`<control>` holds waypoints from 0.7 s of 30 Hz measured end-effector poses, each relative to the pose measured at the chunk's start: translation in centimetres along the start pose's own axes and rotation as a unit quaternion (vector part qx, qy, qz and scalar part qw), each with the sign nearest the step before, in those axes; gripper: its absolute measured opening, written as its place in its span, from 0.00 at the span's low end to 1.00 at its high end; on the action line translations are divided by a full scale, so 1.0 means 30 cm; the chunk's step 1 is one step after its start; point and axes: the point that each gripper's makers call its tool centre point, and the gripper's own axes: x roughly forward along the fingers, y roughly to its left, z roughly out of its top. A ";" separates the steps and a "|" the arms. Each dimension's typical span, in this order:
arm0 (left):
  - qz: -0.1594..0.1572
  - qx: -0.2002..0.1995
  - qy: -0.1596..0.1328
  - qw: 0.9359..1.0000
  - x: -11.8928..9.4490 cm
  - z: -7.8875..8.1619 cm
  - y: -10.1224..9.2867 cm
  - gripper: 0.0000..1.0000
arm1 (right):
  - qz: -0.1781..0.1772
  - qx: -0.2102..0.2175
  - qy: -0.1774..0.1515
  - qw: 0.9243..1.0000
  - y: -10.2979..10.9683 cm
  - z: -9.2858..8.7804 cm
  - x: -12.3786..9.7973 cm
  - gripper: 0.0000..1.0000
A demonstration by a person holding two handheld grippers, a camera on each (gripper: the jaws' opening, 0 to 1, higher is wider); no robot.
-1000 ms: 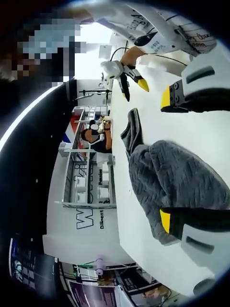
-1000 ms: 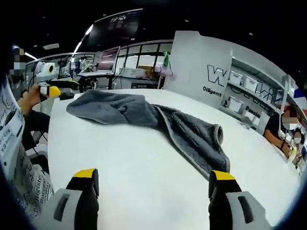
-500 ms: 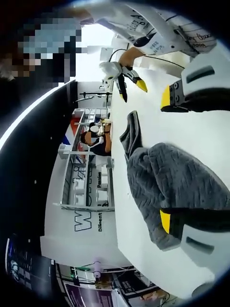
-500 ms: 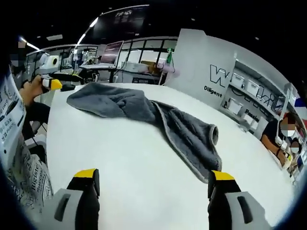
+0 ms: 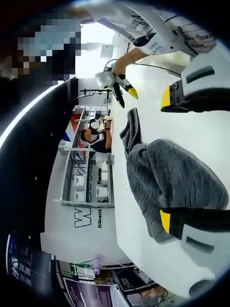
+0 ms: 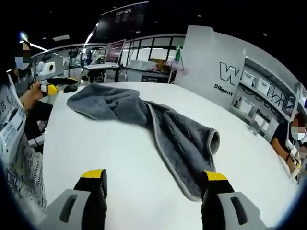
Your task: Fold the towel on the table until its edges align and the towel forms a compact rectangular stack.
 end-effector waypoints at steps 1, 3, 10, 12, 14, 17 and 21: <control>0.000 0.000 0.001 1.000 0.002 -0.002 -0.002 0.85 | 0.007 -0.001 -0.001 1.000 0.001 0.006 0.016 0.80; -0.001 0.000 0.003 1.000 0.004 -0.007 -0.002 0.85 | 0.013 -0.004 0.002 1.000 -0.002 0.012 0.039 0.76; -0.001 0.001 0.010 1.000 0.002 -0.020 -0.007 0.85 | 0.032 -0.018 0.013 0.999 -0.036 0.011 0.140 0.63; 0.000 0.002 0.010 1.000 -0.004 -0.019 -0.006 0.85 | 0.030 -0.008 0.018 0.999 -0.059 -0.004 0.161 0.59; 0.003 0.002 0.008 1.000 -0.008 -0.018 -0.004 0.85 | 0.026 0.000 0.022 0.999 -0.080 -0.022 0.177 0.52; 0.006 0.002 0.009 1.000 -0.010 -0.022 -0.002 0.85 | 0.023 0.009 0.031 0.999 -0.102 -0.050 0.193 0.45; 0.005 -0.001 0.009 1.000 -0.009 -0.025 -0.004 0.85 | 0.019 0.030 0.033 0.999 -0.125 -0.085 0.202 0.43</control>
